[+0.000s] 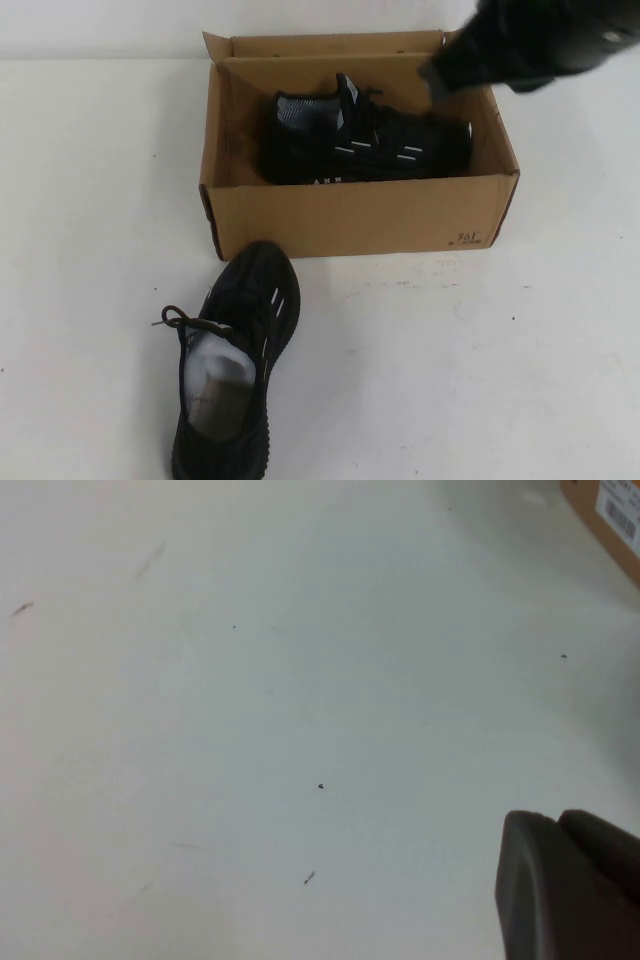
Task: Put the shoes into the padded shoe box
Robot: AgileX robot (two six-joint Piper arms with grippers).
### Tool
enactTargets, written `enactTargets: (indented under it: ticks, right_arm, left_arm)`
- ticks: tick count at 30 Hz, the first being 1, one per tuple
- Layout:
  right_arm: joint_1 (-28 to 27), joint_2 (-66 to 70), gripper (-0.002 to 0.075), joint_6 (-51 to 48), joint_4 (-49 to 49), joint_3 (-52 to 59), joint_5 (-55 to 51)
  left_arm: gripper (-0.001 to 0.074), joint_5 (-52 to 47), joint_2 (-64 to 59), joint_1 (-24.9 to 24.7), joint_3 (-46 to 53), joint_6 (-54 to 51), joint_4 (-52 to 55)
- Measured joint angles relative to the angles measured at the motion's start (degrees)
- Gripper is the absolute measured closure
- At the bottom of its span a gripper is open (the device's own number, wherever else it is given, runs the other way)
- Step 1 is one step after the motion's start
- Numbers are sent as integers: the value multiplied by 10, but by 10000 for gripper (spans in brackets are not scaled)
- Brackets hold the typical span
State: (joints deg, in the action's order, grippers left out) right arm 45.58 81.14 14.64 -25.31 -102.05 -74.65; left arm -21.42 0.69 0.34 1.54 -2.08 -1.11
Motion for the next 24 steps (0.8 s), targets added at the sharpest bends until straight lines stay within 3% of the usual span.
enactTargets:
  ticks: [13, 18, 24]
  right_arm:
    - [-22, -41, 732, 37, -39, 135, 45]
    - [-73, -90, 732, 21, -38, 265, 237]
    - [-179, -162, 732, 23, -11, 469, 501]
  left_arm:
    - [739, 0, 0, 0, 0, 0, 0]
    - [739, 0, 0, 0, 0, 0, 0]
    - [739, 0, 0, 0, 0, 0, 0]
